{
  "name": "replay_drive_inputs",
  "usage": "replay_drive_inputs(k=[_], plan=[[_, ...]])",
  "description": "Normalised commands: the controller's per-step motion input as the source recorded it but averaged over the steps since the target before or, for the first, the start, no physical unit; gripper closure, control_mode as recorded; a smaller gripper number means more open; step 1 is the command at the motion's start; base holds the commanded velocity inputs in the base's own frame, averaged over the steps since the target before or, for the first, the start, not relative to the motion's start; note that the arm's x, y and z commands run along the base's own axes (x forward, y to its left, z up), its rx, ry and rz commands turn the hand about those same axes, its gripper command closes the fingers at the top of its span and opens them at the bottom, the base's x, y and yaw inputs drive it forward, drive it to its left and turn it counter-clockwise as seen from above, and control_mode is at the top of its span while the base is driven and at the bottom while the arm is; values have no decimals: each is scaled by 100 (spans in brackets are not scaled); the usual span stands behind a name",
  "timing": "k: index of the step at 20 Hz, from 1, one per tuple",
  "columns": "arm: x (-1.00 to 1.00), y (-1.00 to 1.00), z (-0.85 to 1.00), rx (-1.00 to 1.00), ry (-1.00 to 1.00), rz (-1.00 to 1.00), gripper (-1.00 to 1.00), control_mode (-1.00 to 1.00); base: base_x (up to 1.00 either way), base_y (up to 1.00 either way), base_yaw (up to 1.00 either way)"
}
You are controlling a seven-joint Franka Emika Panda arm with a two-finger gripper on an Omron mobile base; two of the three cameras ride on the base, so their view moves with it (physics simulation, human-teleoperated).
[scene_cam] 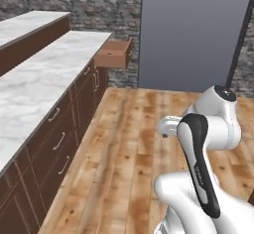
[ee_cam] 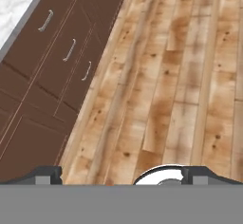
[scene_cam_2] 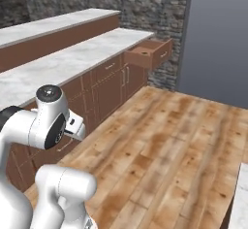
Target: Restock the sink supplies by placing the sponge and soap dispenser on the counter and next to the sink. Make sure the soap dispenser is upright.
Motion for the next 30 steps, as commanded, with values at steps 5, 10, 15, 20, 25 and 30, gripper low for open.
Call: replay_drive_inputs(k=[5,10,15,20,25,30], plan=[[0,0,0,0,0,0,-100,100,100,-15,0],[0,0,0,0,0,0,-100,100,100,-8,0],[0,0,0,0,0,0,-100,100,100,-6,1],[0,0,0,0,0,0,-100,100,100,0,6],[0,0,0,0,0,0,-100,100,100,0,13],[0,0,0,0,0,0,-100,100,100,-1,14]])
